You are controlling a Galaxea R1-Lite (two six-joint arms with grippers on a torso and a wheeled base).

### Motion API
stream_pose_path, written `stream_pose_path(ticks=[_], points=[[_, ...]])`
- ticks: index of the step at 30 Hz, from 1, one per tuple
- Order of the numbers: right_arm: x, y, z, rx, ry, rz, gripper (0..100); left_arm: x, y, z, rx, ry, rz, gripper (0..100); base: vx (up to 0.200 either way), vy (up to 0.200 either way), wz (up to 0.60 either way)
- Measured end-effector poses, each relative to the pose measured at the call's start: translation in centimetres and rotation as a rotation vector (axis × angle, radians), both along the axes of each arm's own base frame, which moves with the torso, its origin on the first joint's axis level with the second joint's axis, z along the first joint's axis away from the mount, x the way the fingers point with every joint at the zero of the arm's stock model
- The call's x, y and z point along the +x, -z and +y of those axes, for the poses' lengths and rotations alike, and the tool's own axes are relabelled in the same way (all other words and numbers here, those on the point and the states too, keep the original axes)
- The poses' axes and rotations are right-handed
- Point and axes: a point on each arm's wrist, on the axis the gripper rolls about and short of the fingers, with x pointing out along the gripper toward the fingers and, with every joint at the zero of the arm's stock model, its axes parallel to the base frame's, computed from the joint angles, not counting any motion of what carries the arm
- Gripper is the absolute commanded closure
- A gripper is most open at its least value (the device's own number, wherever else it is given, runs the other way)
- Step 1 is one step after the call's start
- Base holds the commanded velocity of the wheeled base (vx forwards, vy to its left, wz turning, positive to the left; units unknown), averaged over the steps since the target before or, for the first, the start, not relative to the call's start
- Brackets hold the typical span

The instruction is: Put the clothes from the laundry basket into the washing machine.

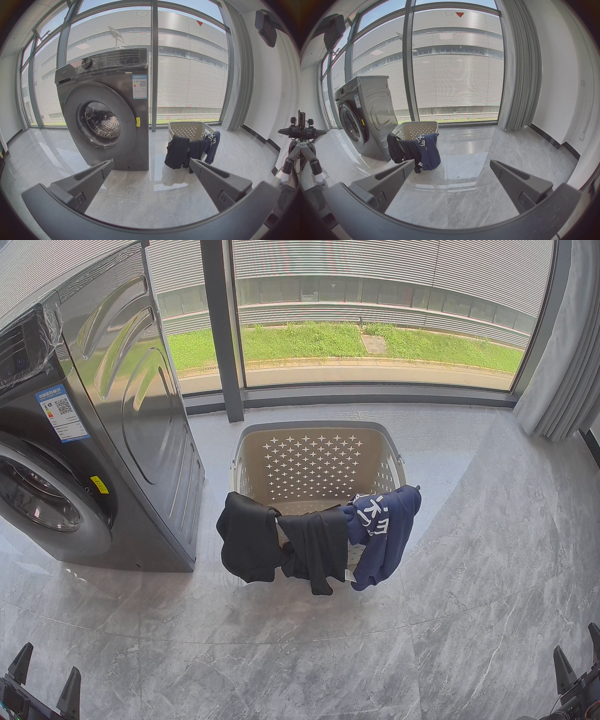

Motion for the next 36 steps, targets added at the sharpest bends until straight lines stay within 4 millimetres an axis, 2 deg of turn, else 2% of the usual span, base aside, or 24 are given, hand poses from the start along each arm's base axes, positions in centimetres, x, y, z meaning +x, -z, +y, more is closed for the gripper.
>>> stream_pose_path(ticks=[12,21,30,36], points=[[0.00,0.00,0.00,0.000,-0.001,0.000,0,0.00,0.00,0.00,0.000,0.000,0.000,0,0.200,0.000,0.00],[0.00,0.00,0.00,0.000,-0.001,0.000,0,0.00,0.00,0.00,-0.002,-0.001,0.000,0,0.000,0.000,0.00],[0.00,-0.01,0.00,0.000,-0.001,-0.001,0,0.00,0.00,0.01,-0.003,-0.003,0.000,0,0.000,-0.200,0.00],[0.00,-0.01,0.00,0.000,-0.001,0.000,0,0.00,0.00,0.01,-0.001,-0.003,0.000,0,0.000,0.000,0.00]])
